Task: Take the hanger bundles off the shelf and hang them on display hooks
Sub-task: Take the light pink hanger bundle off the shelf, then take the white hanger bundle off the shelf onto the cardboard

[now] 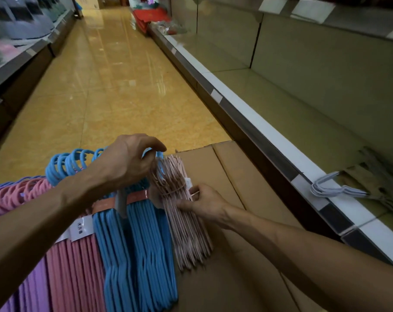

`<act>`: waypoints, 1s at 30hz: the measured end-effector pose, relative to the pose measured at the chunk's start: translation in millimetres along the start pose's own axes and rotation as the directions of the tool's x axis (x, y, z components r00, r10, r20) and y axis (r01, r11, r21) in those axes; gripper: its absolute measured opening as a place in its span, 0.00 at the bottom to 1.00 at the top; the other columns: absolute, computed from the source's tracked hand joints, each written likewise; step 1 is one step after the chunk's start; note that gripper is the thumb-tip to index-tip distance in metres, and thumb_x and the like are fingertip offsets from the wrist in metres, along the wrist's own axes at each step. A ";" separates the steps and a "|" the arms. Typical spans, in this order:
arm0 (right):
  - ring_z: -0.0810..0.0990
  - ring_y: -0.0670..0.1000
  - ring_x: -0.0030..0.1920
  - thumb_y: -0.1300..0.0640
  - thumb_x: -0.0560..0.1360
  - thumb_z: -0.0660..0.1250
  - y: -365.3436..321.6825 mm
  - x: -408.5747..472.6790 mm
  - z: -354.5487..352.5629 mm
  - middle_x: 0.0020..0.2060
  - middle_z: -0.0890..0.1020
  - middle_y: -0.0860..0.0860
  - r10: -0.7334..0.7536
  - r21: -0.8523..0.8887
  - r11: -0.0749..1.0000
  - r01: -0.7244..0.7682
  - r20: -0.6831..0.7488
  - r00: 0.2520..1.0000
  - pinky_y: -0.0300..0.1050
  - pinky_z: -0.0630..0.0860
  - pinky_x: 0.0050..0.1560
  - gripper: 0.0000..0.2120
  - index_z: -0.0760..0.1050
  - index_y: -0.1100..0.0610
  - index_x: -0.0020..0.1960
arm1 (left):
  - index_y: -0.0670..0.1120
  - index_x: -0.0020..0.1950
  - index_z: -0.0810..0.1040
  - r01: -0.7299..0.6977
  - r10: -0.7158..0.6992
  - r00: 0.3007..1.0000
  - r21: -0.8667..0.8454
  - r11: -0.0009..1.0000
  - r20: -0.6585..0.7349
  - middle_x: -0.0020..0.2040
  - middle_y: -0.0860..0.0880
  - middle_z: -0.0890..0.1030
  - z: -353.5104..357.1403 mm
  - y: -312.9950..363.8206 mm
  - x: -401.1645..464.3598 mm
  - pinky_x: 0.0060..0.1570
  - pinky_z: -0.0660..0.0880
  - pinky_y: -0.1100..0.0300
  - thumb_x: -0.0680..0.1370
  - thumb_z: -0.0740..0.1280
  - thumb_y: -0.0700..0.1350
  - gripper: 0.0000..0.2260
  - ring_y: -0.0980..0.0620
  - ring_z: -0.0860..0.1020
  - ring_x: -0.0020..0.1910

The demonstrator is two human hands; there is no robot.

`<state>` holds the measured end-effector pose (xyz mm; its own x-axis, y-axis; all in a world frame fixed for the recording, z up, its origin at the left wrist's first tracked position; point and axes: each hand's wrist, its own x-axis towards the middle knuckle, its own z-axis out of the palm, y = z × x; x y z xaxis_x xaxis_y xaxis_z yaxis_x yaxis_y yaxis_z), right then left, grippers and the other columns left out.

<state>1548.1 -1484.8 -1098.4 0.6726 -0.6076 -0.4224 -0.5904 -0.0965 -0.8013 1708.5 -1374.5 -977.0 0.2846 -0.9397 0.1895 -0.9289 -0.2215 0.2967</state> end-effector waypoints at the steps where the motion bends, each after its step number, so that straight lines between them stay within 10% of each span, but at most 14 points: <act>1: 0.79 0.53 0.56 0.43 0.71 0.75 0.7 -5.6 -7.8 0.56 0.78 0.52 -0.007 -0.006 1.000 0.007 -0.012 1.000 0.54 0.79 0.59 0.29 0.70 0.55 0.65 | 0.47 0.60 0.82 0.018 -0.019 1.000 -0.034 0.999 -0.016 0.58 0.48 0.83 -1.1 3.2 0.3 0.45 0.66 0.71 0.80 0.62 0.39 0.13 0.50 0.79 0.52; 15: 0.79 0.46 0.52 0.51 0.79 0.67 28.6 -105.6 -111.4 0.52 0.80 0.48 -0.201 -0.261 0.950 0.170 -0.095 0.975 0.35 0.74 0.48 0.13 0.77 0.54 0.61 | 0.58 0.49 0.83 0.110 -0.148 0.988 -0.523 0.845 -0.033 0.44 0.60 0.85 11.1 78.1 20.1 0.60 0.77 0.49 0.80 0.65 0.42 0.12 0.61 0.82 0.50; 30: 0.78 0.43 0.49 0.46 0.78 0.68 112.9 -210.8 -261.5 0.50 0.79 0.43 -0.074 -0.226 0.971 -0.074 -0.584 0.809 0.45 0.77 0.55 0.13 0.73 0.49 0.59 | 0.53 0.51 0.84 0.047 -0.031 0.999 -0.791 0.611 0.035 0.47 0.54 0.85 39.0 232.2 67.0 0.55 0.79 0.52 0.79 0.68 0.43 0.07 0.54 0.83 0.49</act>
<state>1223.0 -1573.7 -989.1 0.3273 -0.9443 -0.0348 -0.7244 -0.2271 -0.6509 1502.6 -1499.0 -931.9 0.3048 -0.9409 0.1475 -0.3668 0.0269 0.9299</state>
